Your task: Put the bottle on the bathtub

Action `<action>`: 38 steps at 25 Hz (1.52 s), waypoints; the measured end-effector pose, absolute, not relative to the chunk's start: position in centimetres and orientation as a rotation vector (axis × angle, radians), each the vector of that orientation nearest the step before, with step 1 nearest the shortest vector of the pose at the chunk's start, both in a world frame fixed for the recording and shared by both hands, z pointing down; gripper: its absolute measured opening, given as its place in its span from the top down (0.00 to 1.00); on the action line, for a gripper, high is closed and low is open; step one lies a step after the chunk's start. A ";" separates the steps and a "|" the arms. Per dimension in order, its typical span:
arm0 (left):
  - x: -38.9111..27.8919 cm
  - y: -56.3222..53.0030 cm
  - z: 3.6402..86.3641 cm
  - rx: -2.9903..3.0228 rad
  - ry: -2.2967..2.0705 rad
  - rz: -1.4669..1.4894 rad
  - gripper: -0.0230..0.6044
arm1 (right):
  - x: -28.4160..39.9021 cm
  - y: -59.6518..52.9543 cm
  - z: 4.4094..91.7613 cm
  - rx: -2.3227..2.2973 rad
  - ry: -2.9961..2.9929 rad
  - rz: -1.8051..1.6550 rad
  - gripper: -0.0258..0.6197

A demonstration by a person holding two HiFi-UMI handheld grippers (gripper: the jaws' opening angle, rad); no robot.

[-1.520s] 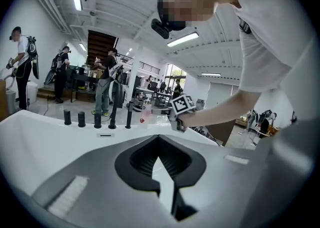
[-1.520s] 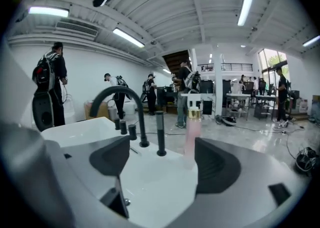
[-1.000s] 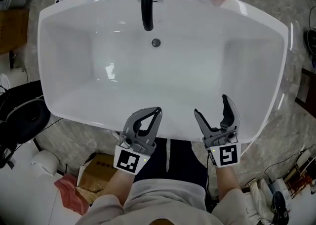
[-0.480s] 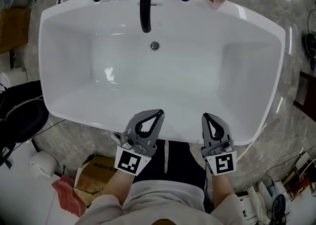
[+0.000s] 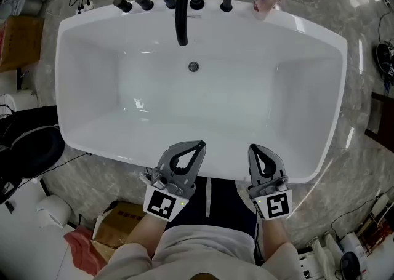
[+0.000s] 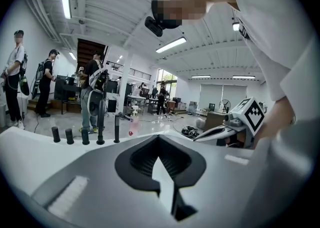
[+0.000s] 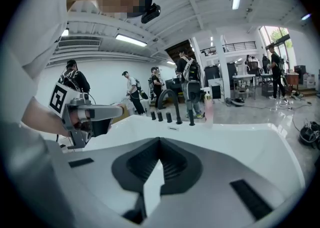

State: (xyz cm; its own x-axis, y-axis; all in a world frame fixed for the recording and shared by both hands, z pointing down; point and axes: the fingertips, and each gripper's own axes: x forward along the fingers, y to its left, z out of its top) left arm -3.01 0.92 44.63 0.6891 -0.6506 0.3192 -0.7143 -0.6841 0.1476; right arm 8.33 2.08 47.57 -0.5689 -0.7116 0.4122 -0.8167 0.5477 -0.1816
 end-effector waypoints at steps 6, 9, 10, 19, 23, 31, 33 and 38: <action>-3.2 1.2 39.0 2.659 -1.132 0.286 0.95 | 7.8 2.5 42.0 1.305 -2.552 0.491 0.96; -3.3 1.1 34.6 2.640 -1.157 0.159 0.95 | 8.1 2.8 37.9 1.332 -2.562 0.458 0.96; -3.2 1.0 32.9 2.657 -1.162 0.130 0.95 | 8.1 2.8 36.4 1.334 -2.578 0.436 0.96; -5.1 3.8 20.6 2.803 -1.217 -0.023 0.95 | 6.9 6.4 23.3 1.404 -2.668 0.397 0.96; -6.7 4.5 17.0 2.795 -1.212 -0.074 0.95 | 6.0 7.0 18.5 1.418 -2.764 0.426 0.95; -10.7 7.3 12.7 2.779 -1.232 -0.104 0.95 | 3.3 9.7 13.8 1.431 -2.792 0.267 0.96; -11.2 8.0 12.7 2.774 -1.226 -0.104 0.95 | 2.5 10.3 13.0 1.418 -2.806 0.238 0.95; -11.9 9.9 12.6 2.787 -1.213 -0.124 0.95 | 0.4 11.7 11.5 1.376 -2.860 0.204 0.95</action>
